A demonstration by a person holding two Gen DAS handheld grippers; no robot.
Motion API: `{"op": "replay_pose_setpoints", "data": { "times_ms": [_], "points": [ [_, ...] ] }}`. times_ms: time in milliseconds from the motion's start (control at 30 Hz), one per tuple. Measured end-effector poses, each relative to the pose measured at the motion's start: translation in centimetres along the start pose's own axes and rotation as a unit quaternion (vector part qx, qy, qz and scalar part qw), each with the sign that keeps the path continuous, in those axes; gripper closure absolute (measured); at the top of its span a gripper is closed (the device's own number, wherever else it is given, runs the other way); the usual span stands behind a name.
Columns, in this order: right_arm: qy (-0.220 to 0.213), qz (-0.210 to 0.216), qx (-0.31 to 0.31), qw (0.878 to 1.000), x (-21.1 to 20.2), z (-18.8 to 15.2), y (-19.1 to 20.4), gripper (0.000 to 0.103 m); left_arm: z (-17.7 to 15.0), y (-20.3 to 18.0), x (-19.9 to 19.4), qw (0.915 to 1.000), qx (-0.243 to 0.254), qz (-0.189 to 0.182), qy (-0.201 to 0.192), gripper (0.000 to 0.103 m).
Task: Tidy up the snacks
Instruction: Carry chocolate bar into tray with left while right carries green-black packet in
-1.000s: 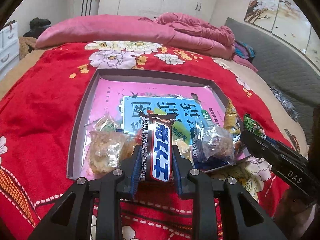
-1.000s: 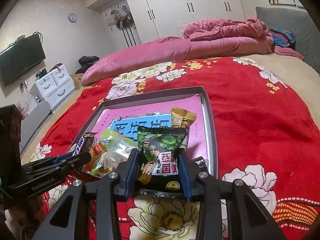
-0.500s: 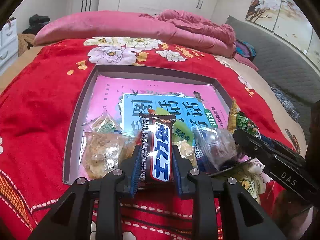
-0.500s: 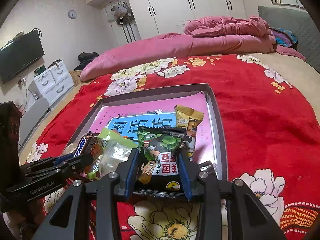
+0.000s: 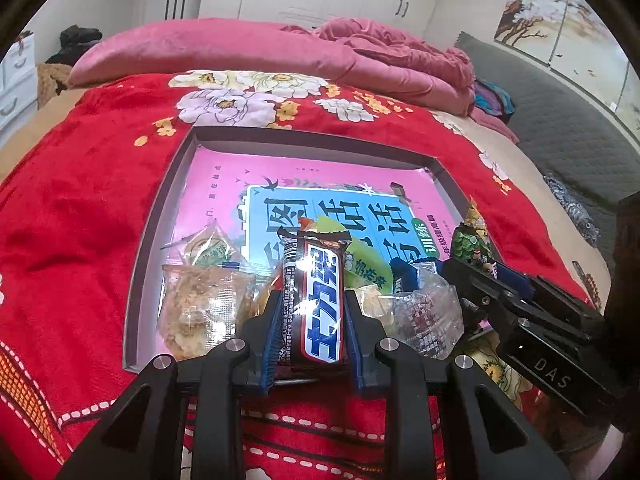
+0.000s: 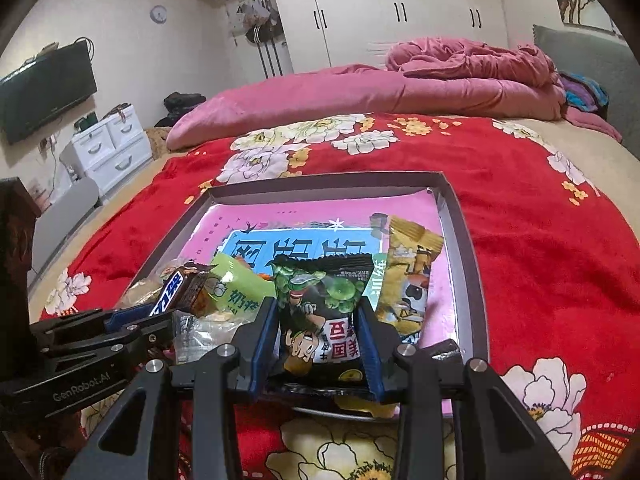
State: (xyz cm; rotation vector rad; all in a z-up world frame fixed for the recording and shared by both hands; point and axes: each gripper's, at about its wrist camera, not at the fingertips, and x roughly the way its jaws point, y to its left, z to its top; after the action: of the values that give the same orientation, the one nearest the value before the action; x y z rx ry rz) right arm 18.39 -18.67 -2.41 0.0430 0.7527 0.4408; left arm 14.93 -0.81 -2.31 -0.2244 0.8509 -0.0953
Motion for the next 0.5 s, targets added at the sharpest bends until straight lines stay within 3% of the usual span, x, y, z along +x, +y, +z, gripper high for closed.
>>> {"op": "replay_pose_setpoints", "data": {
  "times_ms": [233, 500],
  "points": [
    [-0.001, -0.005, 0.003, 1.000, -0.1, 0.0, -0.2, 0.064, 0.0, 0.2, 0.0, 1.0000, -0.004, 0.000, -0.002, 0.074],
    [-0.031, -0.001, 0.002, 1.000, -1.9, 0.3, -0.7, 0.064, 0.0, 0.4, -0.5, 0.9999, -0.010, 0.001, -0.009, 0.074]
  ]
}}
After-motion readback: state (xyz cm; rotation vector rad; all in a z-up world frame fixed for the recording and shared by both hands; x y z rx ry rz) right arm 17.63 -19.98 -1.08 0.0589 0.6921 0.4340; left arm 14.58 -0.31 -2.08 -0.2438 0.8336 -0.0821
